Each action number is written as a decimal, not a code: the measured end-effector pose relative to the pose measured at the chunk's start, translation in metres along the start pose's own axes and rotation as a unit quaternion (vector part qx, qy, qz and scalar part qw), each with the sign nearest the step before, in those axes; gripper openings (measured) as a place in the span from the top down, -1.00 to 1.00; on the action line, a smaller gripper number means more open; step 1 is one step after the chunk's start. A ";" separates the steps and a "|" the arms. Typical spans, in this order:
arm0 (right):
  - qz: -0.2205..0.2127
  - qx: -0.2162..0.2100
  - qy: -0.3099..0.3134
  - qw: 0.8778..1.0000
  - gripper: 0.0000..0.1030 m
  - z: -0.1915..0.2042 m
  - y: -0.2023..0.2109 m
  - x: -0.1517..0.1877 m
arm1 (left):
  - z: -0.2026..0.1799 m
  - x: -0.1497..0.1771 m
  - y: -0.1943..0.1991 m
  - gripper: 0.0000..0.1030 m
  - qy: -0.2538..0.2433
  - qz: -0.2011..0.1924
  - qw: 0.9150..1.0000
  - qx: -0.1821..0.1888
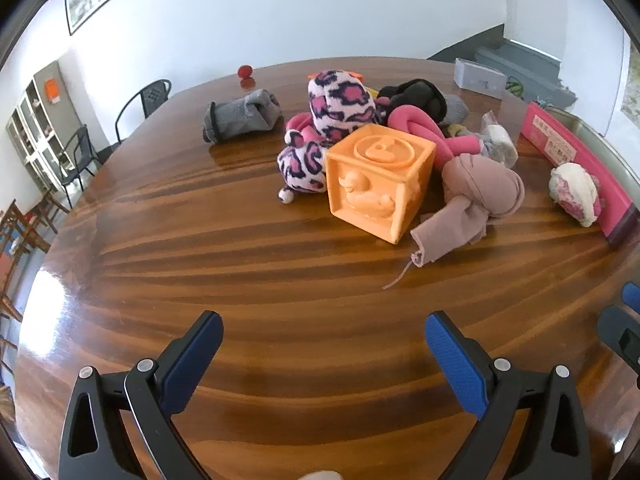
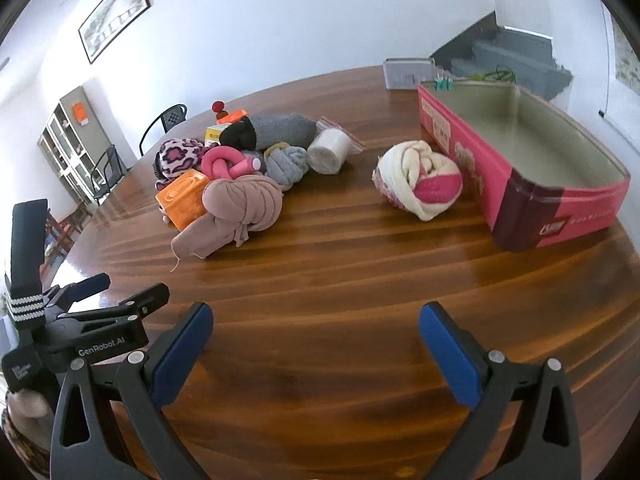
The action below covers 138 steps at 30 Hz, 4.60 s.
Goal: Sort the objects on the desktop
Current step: 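Move the right gripper toward the pink-and-white rolled towel, then grasp the rolled towel with the right gripper while the left grasps the orange cube, then carry the towel and orange cube over the pink tin box with both grippers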
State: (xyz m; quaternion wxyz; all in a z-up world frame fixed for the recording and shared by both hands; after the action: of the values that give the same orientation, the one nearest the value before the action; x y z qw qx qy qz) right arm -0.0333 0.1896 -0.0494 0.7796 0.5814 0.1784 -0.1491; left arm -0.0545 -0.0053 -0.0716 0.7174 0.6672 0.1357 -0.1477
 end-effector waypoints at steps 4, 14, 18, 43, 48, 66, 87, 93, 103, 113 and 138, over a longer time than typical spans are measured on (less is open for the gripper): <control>0.000 0.013 0.013 1.000 -1.00 0.000 -0.005 0.000 | 0.006 -0.006 -0.005 -0.99 0.002 0.008 1.000 0.018; 0.027 -0.015 -0.024 0.999 -1.00 0.001 -0.024 -0.003 | 0.007 -0.010 -0.009 -0.99 0.014 -0.001 1.000 0.019; 0.024 -0.010 -0.020 0.999 -1.00 0.002 -0.025 -0.005 | 0.007 -0.009 -0.014 -0.99 0.016 0.004 1.000 0.019; -0.029 0.063 -0.036 0.997 -1.00 -0.045 -0.005 -0.062 | 0.008 -0.014 -0.025 -0.99 0.029 0.014 0.998 0.050; -0.032 0.094 -0.036 0.994 -1.00 -0.051 -0.016 -0.080 | 0.009 -0.016 -0.026 -0.99 0.029 0.014 0.998 0.050; -0.011 0.106 -0.021 0.994 -0.36 -0.053 -0.044 -0.097 | 0.020 -0.054 -0.002 -0.99 0.037 -0.051 0.996 0.067; 0.005 0.078 -0.018 0.997 -0.36 -0.047 -0.064 -0.114 | -0.025 -0.081 -0.026 -0.45 -0.041 -0.019 0.984 0.172; 0.006 0.074 -0.025 0.997 -0.36 -0.051 -0.067 -0.118 | -0.029 -0.082 -0.021 -0.22 -0.063 -0.032 0.984 0.161; 0.007 0.059 -0.029 0.998 -0.31 -0.046 -0.062 -0.113 | -0.029 -0.081 -0.008 -0.20 -0.066 -0.054 0.986 0.146; -0.009 0.056 -0.005 0.998 -0.31 -0.032 -0.054 -0.107 | -0.009 -0.084 0.004 -0.20 -0.030 -0.080 0.990 0.114; -0.117 0.048 0.002 0.992 -0.31 -0.024 0.008 -0.113 | -0.015 -0.080 0.048 -0.21 0.006 -0.133 0.984 0.116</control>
State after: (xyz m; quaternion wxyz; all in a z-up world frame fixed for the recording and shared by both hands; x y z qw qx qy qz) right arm -0.1327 0.2178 0.0023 0.7273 0.5940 0.2397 -0.2465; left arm -0.1088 0.0157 0.0026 0.6081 0.7228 0.2097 -0.2527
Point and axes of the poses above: each gripper's, at about its wrist camera, not at the fingertips, and y roughly against the way its jaws point, z to its left, x to its underside, the point moved 9 cm from there along -y, roughly the way its jaws point, and after that the axes turned 14 degrees about z, right-handed, at the moved point
